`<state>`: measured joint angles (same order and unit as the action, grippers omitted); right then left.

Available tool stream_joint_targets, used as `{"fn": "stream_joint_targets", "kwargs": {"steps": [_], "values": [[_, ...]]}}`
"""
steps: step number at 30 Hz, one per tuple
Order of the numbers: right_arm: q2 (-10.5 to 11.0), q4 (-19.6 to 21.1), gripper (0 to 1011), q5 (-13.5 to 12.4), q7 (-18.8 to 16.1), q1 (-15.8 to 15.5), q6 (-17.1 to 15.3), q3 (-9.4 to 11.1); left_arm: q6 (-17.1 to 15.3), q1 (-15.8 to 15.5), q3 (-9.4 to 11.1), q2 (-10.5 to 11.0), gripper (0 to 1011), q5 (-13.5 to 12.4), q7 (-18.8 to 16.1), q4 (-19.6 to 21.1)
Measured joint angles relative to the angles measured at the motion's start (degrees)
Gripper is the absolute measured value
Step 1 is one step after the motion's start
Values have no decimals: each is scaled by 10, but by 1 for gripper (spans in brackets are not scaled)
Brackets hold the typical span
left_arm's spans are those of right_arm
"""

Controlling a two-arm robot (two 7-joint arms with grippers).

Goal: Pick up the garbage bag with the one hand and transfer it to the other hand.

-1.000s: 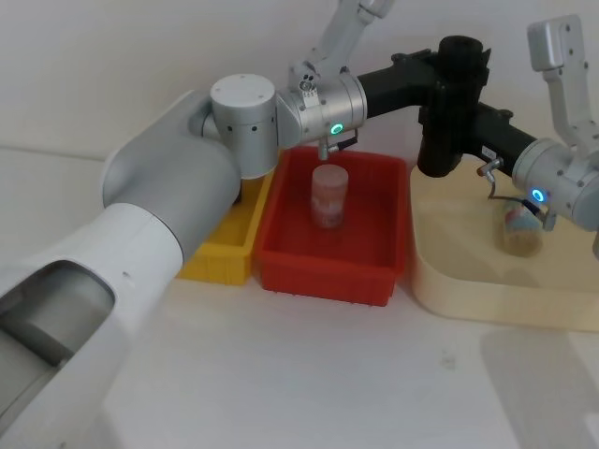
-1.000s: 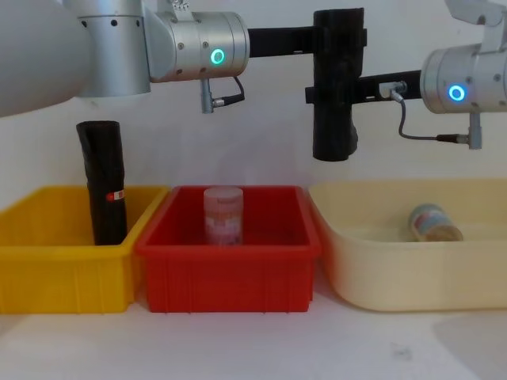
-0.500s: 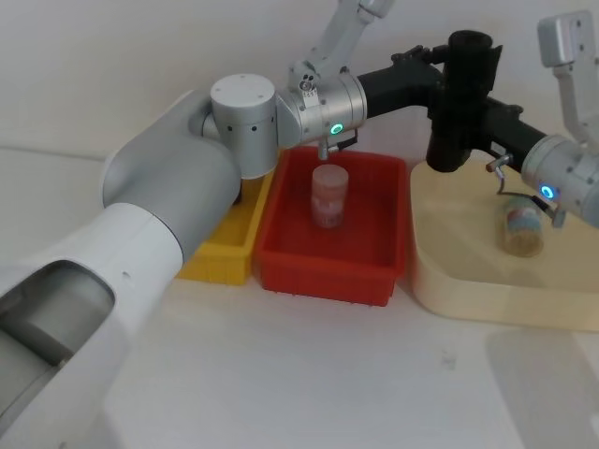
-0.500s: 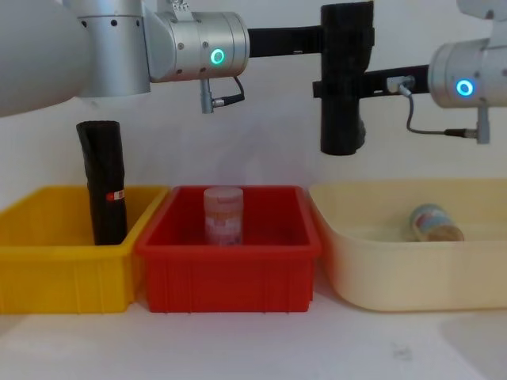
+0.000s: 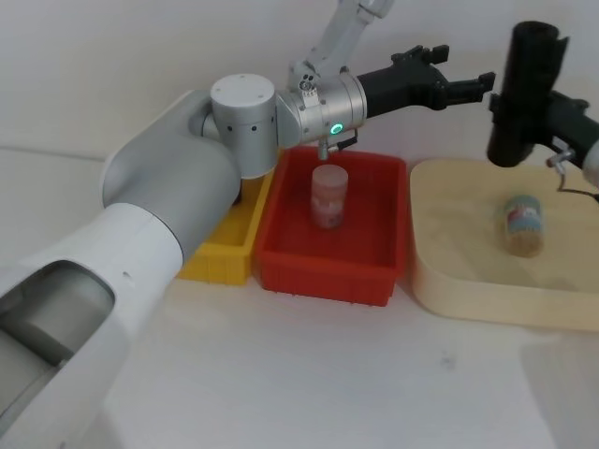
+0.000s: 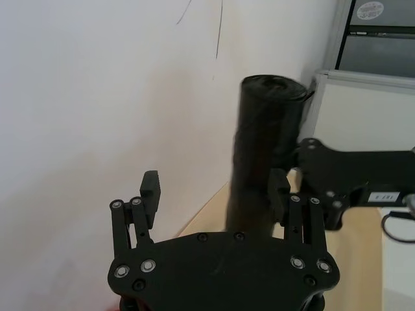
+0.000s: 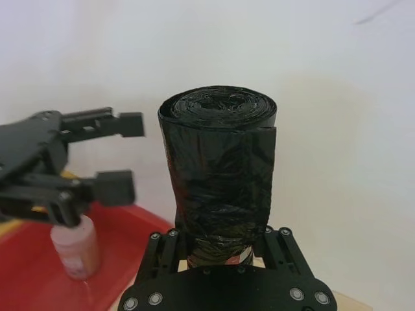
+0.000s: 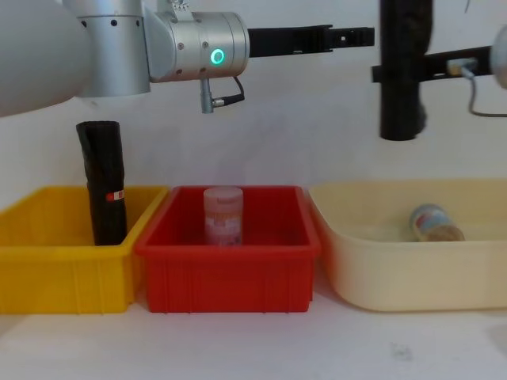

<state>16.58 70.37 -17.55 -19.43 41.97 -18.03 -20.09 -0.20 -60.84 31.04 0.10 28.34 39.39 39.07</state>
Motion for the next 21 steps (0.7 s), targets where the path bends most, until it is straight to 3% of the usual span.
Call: {"fn": "stream_joint_targets", "kwargs": {"steps": [11,16,21], "values": [[33,45,520,3,6,-29,-27,21,0,0,0,0,1000,0,0,0],[41,55,618,3,7,-35,-33,26,0,0,0,0,1000,0,0,0],[47,63,785,3,7,-41,-38,31,0,0,0,0,1000,0,0,0]]}}
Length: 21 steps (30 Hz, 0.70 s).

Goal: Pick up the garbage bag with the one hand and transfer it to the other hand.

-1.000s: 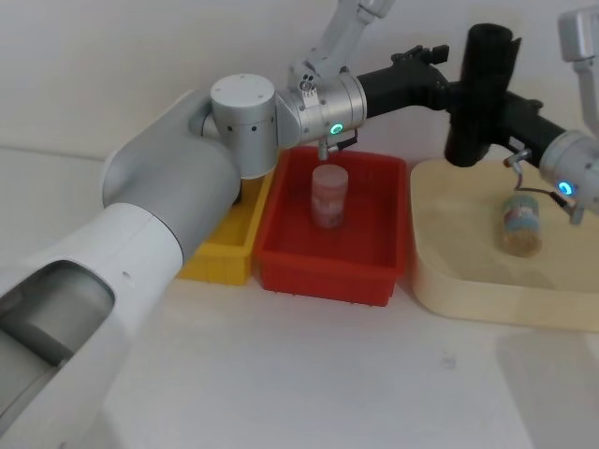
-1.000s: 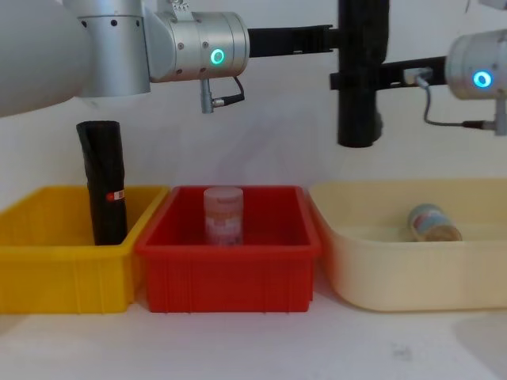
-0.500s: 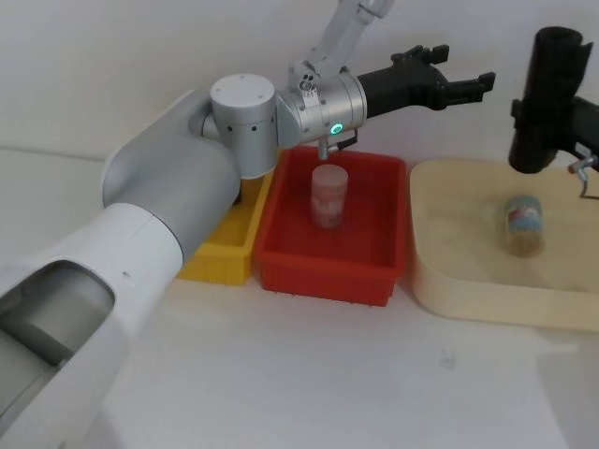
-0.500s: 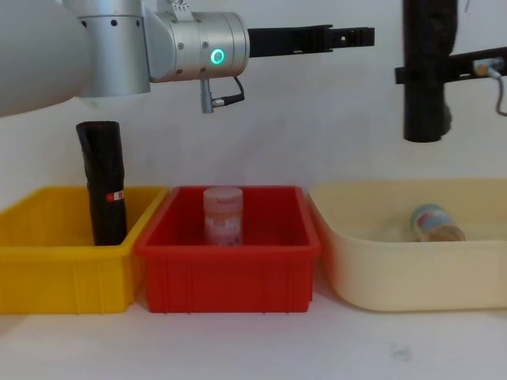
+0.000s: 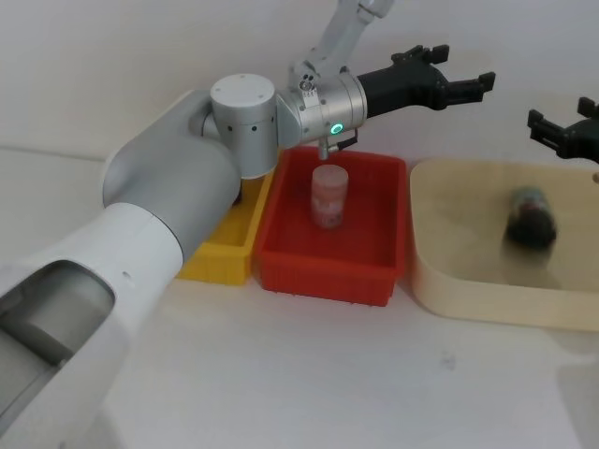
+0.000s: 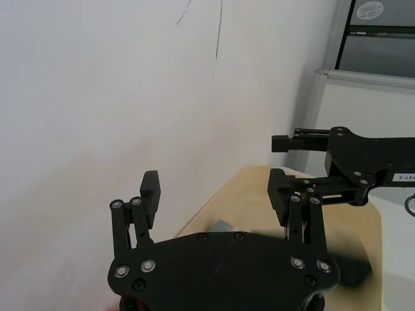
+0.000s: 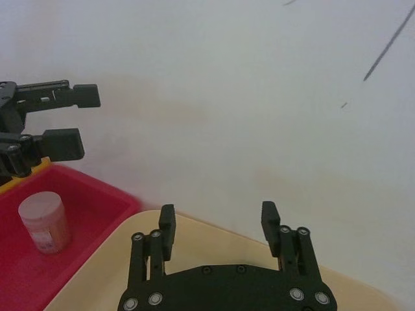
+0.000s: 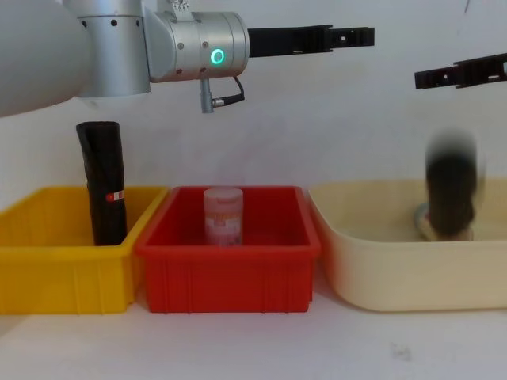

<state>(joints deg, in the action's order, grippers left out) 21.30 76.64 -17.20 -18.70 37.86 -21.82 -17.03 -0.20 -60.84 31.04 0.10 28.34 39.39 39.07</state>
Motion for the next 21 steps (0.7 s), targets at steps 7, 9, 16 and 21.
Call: {"fn": "stream_joint_targets", "kwargs": {"steps": [7,9,16,21], "values": [[4,6,966,0,0,-4,-3,3,0,0,0,0,1000,0,0,0],[5,6,1001,0,0,-4,-4,3,0,0,0,0,1000,0,0,0],[7,10,1001,1,1,-6,-6,5,0,0,0,0,1000,0,0,0],[8,10,1001,1,1,-7,-6,5,0,0,0,0,1000,0,0,0]]}}
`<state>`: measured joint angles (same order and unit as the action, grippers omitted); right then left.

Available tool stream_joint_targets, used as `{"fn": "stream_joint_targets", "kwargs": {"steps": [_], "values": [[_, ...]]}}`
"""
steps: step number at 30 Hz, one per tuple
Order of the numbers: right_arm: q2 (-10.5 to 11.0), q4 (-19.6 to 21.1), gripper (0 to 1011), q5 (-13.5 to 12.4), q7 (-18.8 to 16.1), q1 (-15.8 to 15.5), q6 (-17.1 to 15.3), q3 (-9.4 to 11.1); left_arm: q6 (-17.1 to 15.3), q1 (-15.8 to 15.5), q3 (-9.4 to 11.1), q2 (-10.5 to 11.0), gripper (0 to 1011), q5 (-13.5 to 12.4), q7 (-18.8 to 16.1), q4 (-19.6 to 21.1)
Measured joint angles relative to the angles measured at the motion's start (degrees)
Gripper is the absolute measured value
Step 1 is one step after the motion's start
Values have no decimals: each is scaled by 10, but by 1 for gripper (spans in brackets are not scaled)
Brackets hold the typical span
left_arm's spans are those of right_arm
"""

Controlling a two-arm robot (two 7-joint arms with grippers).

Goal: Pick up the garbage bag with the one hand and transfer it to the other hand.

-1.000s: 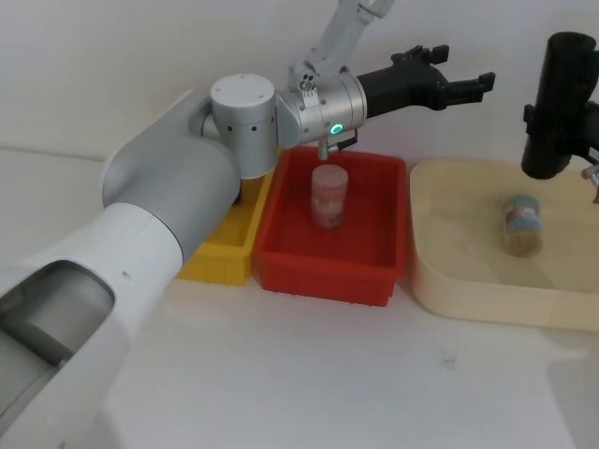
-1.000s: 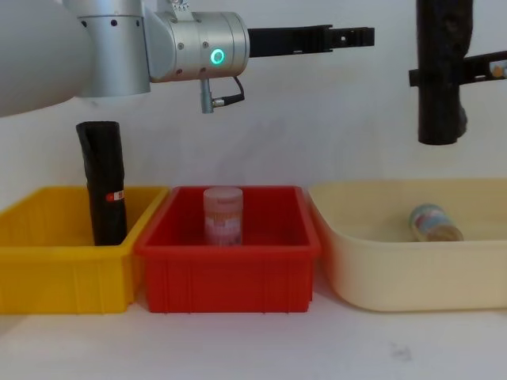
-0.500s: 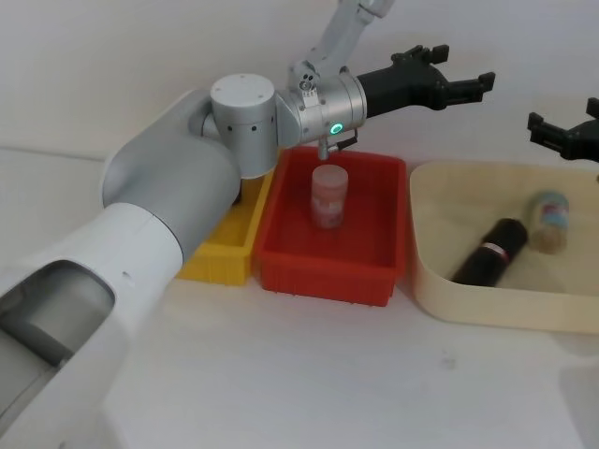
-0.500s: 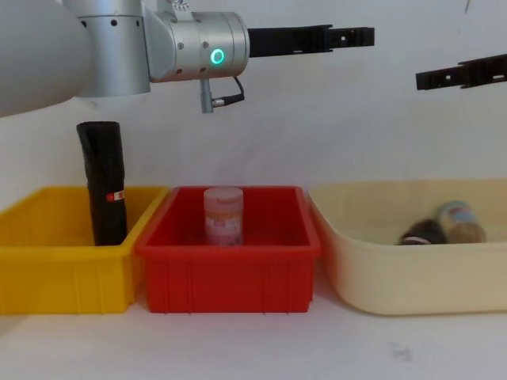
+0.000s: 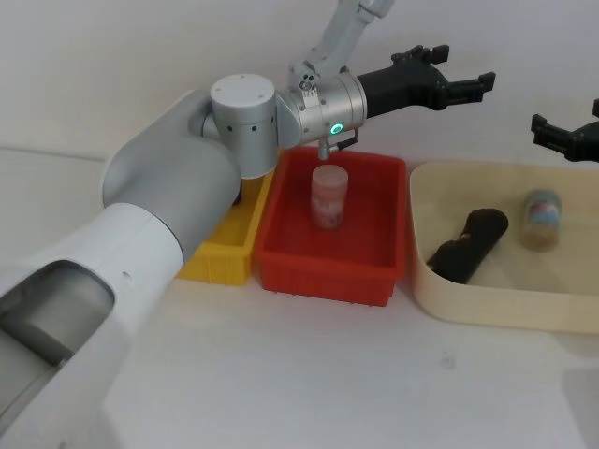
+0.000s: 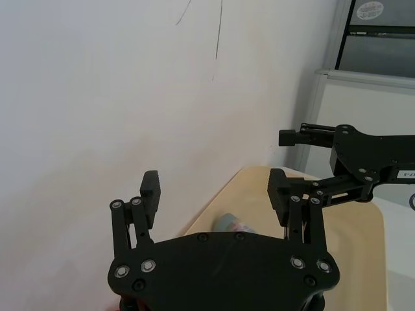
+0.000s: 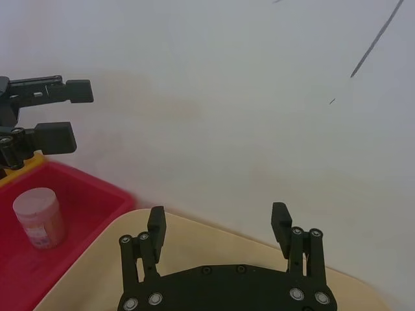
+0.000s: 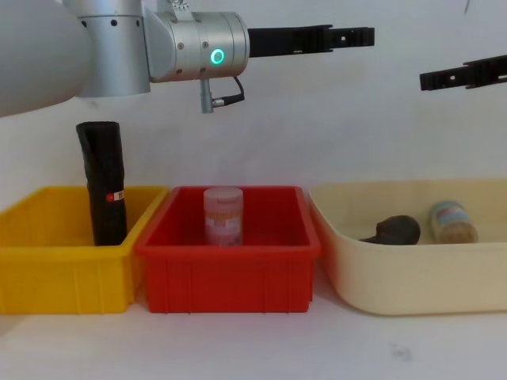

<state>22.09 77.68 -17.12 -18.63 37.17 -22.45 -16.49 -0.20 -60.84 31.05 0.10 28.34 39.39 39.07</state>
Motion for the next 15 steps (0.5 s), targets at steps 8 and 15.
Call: {"fn": "stream_joint_targets", "kwargs": {"steps": [8,15], "values": [[1,1,1001,0,0,-1,-1,1,0,0,0,0,1000,0,0,0],[1,2,1001,0,0,-1,-1,1,0,0,0,0,1000,0,0,0]]}}
